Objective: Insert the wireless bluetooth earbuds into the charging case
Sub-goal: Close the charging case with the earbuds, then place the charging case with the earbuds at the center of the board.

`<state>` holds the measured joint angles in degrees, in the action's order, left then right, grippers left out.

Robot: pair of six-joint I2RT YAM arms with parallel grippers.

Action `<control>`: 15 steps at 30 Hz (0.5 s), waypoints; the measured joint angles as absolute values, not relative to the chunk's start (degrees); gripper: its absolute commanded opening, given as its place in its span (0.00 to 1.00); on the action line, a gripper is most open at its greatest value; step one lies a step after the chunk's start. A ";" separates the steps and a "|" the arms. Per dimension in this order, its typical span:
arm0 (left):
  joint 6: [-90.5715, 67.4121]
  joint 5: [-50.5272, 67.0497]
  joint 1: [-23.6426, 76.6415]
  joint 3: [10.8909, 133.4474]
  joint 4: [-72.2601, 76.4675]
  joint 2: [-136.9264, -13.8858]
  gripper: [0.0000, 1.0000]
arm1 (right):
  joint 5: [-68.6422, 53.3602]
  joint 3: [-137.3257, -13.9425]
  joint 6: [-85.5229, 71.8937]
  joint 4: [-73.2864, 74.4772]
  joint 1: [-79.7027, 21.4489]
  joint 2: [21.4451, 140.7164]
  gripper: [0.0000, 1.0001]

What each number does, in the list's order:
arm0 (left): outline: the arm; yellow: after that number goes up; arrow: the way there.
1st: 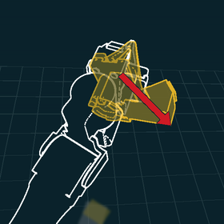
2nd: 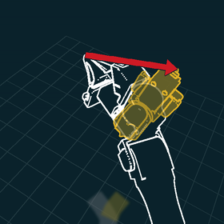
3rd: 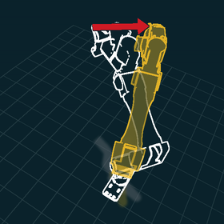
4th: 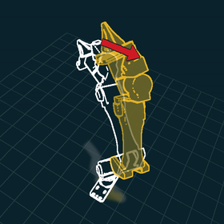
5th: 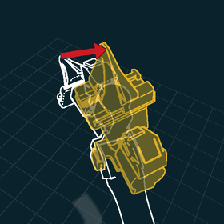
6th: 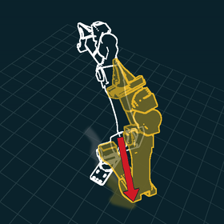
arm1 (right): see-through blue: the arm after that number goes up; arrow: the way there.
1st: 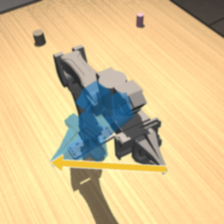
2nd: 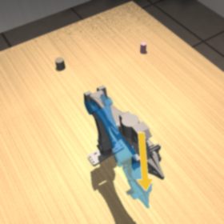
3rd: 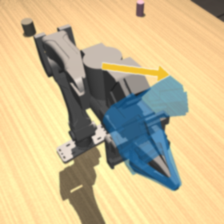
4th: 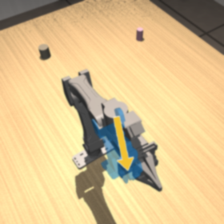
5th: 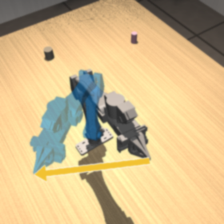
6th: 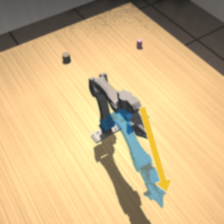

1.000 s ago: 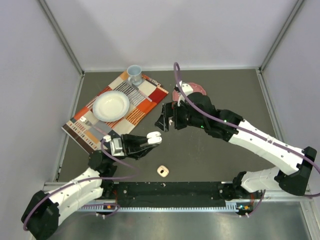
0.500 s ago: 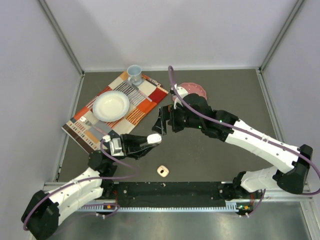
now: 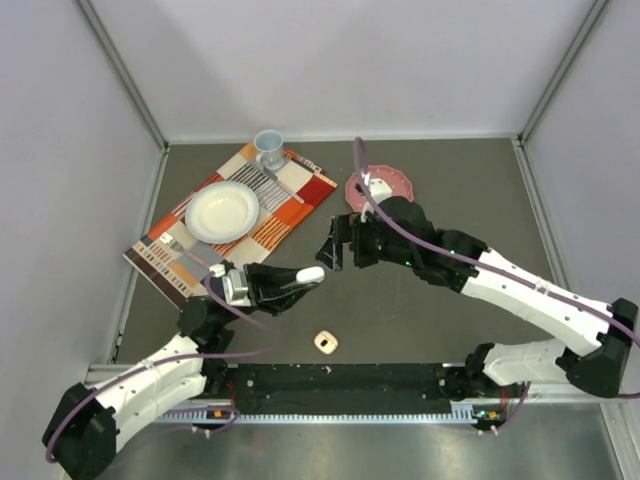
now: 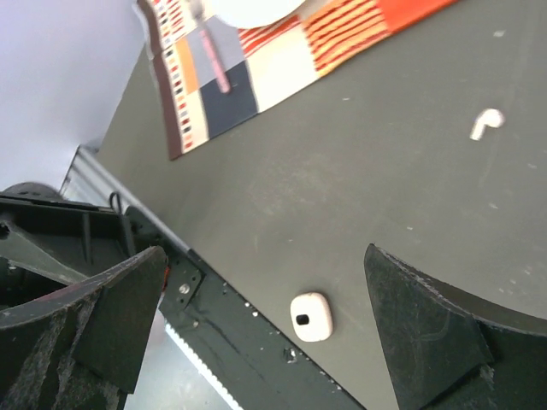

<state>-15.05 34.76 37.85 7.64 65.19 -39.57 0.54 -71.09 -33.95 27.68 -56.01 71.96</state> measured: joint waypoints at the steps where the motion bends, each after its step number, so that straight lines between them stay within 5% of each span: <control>1: -15.00 34.44 37.85 8.10 63.55 -39.48 0.00 | 2.81 -69.93 -34.68 27.62 -56.01 70.61 0.99; 9: -16.01 29.71 37.85 16.80 47.94 -43.46 0.00 | 22.68 -59.46 -42.22 27.57 -55.94 53.69 0.99; 15: -21.61 29.56 37.85 21.41 47.29 -58.30 0.00 | 30.68 -56.23 -45.17 27.44 -55.94 47.37 0.99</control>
<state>-21.61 29.56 37.85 21.41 47.29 -58.30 30.68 -56.23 -45.17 27.44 -55.94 47.37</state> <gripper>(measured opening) 0.335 0.987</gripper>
